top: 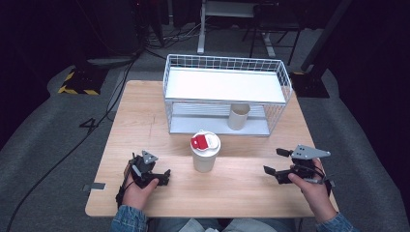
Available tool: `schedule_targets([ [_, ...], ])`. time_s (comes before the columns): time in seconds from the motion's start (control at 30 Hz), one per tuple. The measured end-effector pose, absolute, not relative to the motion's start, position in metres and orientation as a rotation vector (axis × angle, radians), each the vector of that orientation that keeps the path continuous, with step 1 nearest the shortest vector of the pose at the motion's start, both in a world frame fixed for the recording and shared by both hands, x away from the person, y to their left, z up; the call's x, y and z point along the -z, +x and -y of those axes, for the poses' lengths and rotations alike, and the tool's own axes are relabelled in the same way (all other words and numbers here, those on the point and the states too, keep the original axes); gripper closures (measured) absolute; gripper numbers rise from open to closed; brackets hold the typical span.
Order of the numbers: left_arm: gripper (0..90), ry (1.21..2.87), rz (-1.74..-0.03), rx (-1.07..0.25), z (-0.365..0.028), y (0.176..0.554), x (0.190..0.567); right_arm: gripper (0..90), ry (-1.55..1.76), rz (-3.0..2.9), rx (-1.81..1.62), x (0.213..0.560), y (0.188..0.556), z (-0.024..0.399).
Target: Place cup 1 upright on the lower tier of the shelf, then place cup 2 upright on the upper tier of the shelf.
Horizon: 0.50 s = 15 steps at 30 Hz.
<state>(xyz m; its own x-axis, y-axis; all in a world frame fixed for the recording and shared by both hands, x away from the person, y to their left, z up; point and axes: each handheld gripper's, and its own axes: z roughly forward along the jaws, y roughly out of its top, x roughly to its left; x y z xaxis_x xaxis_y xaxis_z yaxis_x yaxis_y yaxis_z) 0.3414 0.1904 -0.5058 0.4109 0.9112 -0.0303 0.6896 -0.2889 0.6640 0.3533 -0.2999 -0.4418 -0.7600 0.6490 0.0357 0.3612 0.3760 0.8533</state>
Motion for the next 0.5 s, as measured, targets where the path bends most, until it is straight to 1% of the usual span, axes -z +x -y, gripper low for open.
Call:
schedule_targets([
  [0.27, 0.1, 2.069, -1.354, -0.476, -0.190, 0.342, 0.506, 13.0, 0.944, -2.448, -1.172, 0.476, 0.348, 0.303],
  [0.5, 0.1, 2.069, -1.354, -0.476, -0.190, 0.342, 0.506, 13.5, 0.966, -2.519, -1.077, 0.495, 0.346, 0.303],
])
